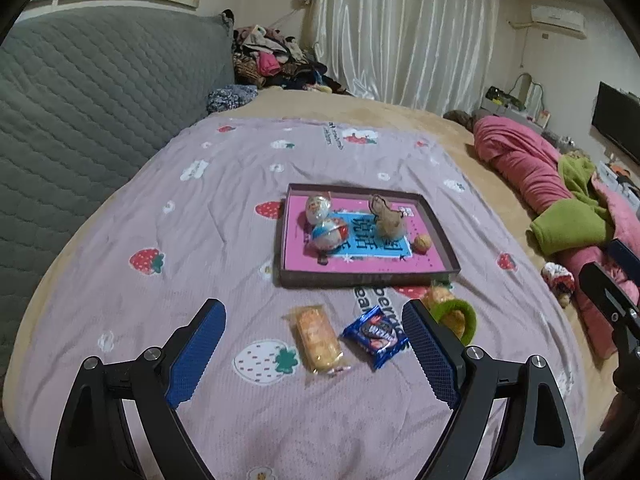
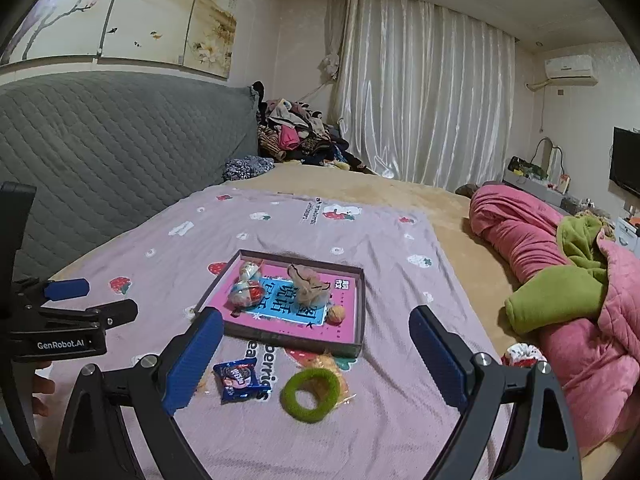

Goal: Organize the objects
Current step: 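Withdraw both open tools back toward the cake bar and green ring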

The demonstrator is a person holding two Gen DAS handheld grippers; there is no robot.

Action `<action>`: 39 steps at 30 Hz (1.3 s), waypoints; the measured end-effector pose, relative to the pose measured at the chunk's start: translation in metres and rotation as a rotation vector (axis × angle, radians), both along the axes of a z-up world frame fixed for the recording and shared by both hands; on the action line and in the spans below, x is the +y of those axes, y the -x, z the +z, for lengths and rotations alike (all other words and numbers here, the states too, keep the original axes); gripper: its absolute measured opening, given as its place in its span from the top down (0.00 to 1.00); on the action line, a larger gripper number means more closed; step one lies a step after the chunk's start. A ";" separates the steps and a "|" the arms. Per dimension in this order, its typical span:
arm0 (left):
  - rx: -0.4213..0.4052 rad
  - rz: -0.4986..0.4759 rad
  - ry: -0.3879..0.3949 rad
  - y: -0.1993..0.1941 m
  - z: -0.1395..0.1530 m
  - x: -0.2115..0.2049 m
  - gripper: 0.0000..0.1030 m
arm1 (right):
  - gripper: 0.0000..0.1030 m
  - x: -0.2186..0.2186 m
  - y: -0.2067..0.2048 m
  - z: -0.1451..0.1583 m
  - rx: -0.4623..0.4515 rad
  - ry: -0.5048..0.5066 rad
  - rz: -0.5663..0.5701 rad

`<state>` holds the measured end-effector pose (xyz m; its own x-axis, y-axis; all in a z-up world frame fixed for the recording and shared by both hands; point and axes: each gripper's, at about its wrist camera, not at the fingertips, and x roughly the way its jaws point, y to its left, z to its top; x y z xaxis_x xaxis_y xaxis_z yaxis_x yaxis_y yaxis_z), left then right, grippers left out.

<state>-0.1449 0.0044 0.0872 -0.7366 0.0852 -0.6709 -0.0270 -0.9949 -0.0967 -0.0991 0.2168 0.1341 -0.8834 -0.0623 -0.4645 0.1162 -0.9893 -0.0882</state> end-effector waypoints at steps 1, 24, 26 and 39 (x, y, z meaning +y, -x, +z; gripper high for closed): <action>-0.003 -0.002 0.002 -0.001 -0.001 0.001 0.12 | 0.08 0.000 -0.001 -0.001 -0.003 0.003 0.000; -0.086 -0.030 0.036 -0.016 -0.043 0.012 0.12 | 0.08 0.000 -0.013 -0.042 -0.092 0.017 -0.015; -0.092 -0.031 0.038 -0.015 -0.047 0.013 0.12 | 0.08 0.000 -0.012 -0.046 -0.099 0.019 -0.014; -0.151 -0.041 0.064 0.002 -0.088 0.014 0.12 | 0.08 0.009 0.005 -0.089 -0.185 0.020 -0.028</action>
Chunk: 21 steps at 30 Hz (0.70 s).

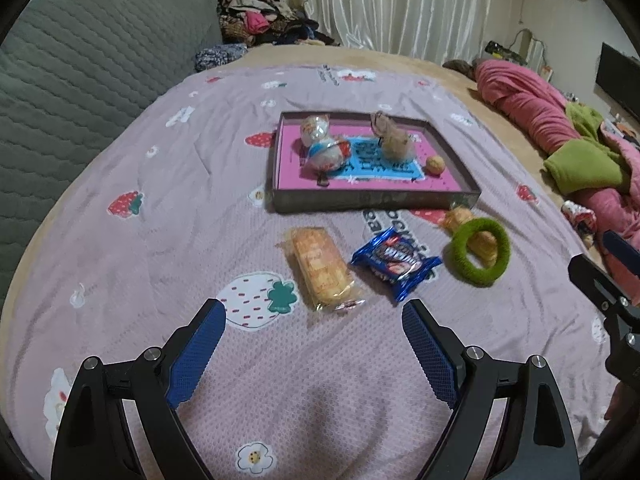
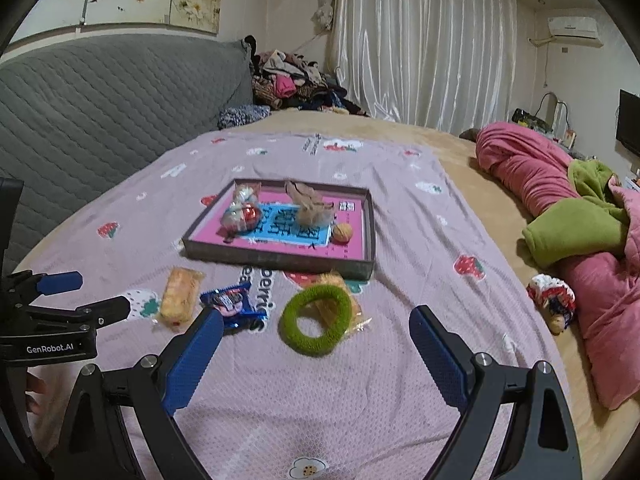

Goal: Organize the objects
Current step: 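Withdraw both open tools back toward the cake bar and green ring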

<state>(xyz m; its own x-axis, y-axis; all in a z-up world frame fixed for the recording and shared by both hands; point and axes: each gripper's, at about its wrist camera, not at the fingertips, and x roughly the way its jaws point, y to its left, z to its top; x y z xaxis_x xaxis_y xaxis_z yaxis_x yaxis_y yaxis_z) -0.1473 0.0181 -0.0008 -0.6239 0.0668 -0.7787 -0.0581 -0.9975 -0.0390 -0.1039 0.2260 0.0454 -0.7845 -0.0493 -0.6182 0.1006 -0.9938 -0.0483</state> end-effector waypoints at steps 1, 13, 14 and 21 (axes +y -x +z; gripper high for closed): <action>-0.008 0.000 0.002 0.002 -0.003 0.000 0.12 | 0.08 0.001 0.001 -0.003 -0.005 -0.001 -0.002; -0.055 0.001 0.015 0.016 -0.030 0.003 0.12 | 0.08 0.003 0.018 -0.032 -0.057 -0.019 -0.019; -0.058 0.002 0.016 0.017 -0.032 0.003 0.12 | 0.08 0.004 0.019 -0.034 -0.059 -0.023 -0.023; -0.079 0.025 0.002 0.033 -0.044 0.003 0.12 | 0.08 0.011 0.033 -0.048 -0.083 -0.025 -0.043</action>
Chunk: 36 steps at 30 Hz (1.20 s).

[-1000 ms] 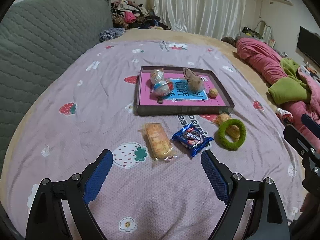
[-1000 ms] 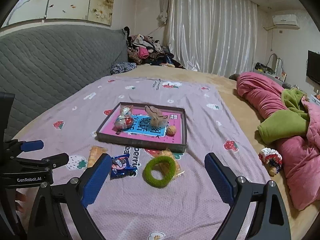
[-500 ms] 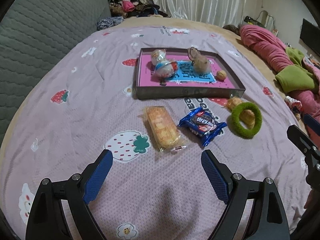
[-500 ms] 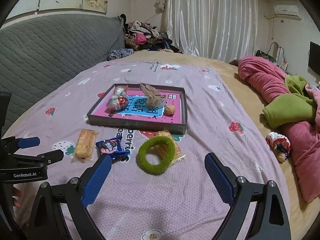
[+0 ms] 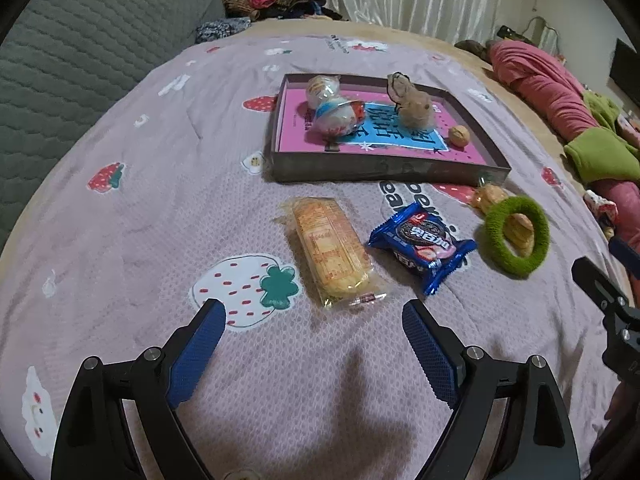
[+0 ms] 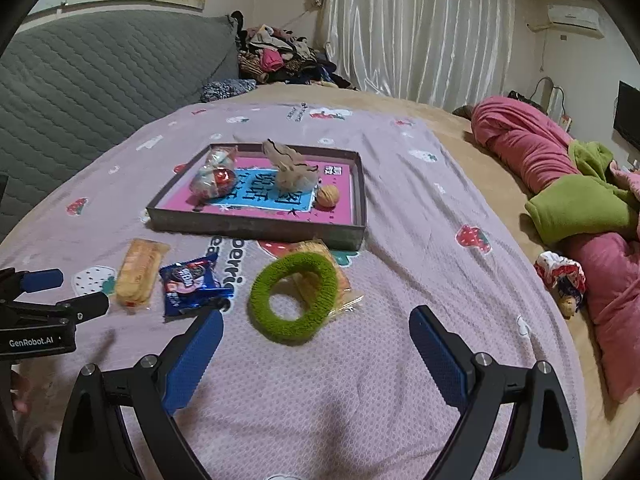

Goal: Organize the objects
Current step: 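Withdraw both open tools back toward the cake bar and green ring, then grasp the wrapped cake bar with left tool while right tool grasps green ring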

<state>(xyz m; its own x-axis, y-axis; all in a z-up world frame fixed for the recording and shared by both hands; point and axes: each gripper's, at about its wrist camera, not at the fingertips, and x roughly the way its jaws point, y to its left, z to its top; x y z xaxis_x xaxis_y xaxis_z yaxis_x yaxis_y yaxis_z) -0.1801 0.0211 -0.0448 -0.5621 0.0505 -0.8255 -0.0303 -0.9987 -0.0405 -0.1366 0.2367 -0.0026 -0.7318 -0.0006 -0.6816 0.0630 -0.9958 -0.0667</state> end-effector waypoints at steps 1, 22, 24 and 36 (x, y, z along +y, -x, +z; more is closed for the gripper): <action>0.000 0.001 0.001 0.002 -0.001 0.001 0.12 | 0.08 0.000 0.002 -0.001 -0.003 0.002 -0.001; -0.039 0.030 -0.028 0.044 -0.032 0.005 0.12 | 0.08 0.009 0.043 -0.033 -0.037 -0.029 -0.059; -0.040 0.027 -0.022 0.046 -0.034 0.006 0.12 | 0.09 0.010 0.048 -0.037 -0.042 -0.037 -0.062; -0.043 0.039 0.000 0.060 -0.044 0.010 0.12 | 0.44 0.013 0.072 -0.055 -0.091 -0.040 -0.042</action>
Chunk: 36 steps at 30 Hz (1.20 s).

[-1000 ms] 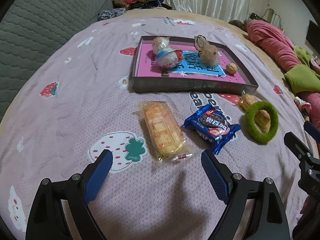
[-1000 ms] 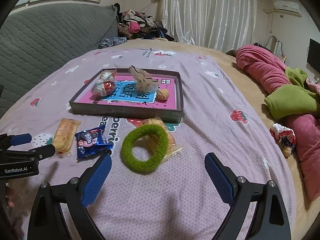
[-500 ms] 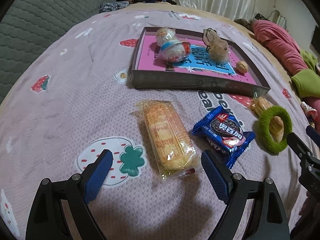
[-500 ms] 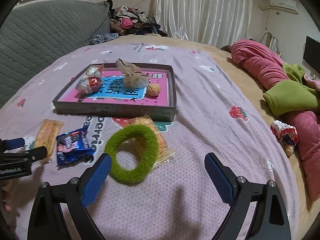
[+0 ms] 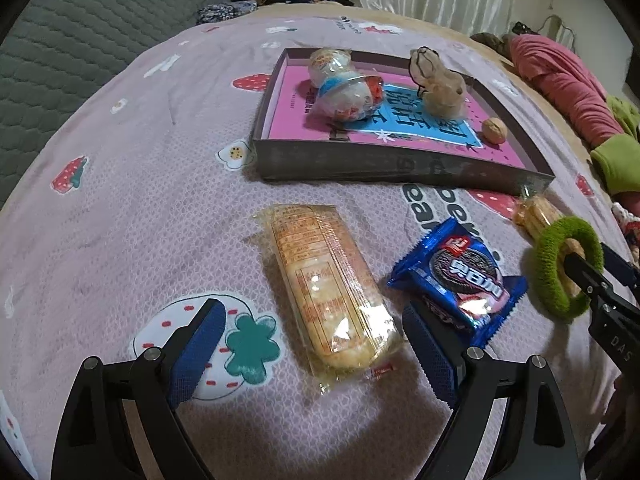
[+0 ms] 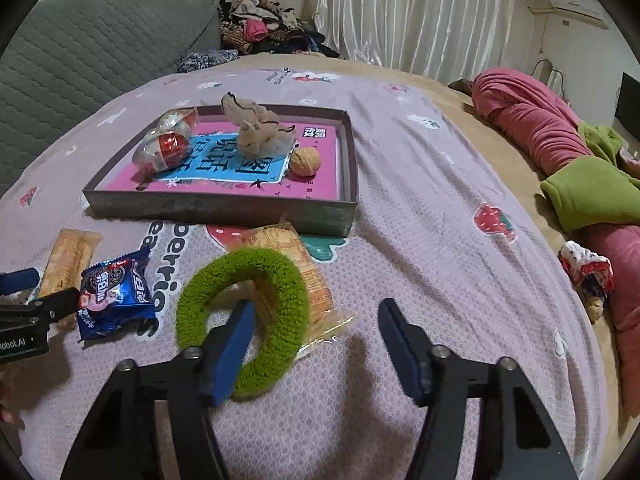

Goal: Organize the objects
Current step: 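Grasp the wrapped cake bar with left tool while right tool grasps green ring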

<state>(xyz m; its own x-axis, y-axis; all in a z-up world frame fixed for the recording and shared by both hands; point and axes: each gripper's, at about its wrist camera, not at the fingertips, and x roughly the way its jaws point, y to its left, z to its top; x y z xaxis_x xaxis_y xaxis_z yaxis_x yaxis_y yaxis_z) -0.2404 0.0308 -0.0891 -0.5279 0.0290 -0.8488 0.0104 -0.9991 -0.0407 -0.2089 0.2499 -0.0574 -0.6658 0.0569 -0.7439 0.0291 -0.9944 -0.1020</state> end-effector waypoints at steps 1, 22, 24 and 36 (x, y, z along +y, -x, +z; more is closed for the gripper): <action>-0.002 0.004 -0.001 0.001 -0.001 -0.001 0.12 | 0.49 -0.001 0.000 -0.001 0.000 -0.003 0.002; 0.005 0.006 -0.061 -0.002 -0.001 -0.022 0.55 | 0.85 -0.006 -0.016 0.011 -0.001 0.058 0.082; 0.010 0.002 -0.056 -0.004 -0.001 -0.021 0.56 | 0.85 -0.006 -0.017 0.011 0.002 0.073 0.089; 0.025 -0.009 -0.073 -0.011 0.004 -0.022 0.57 | 0.87 -0.006 -0.025 0.018 0.009 0.156 0.113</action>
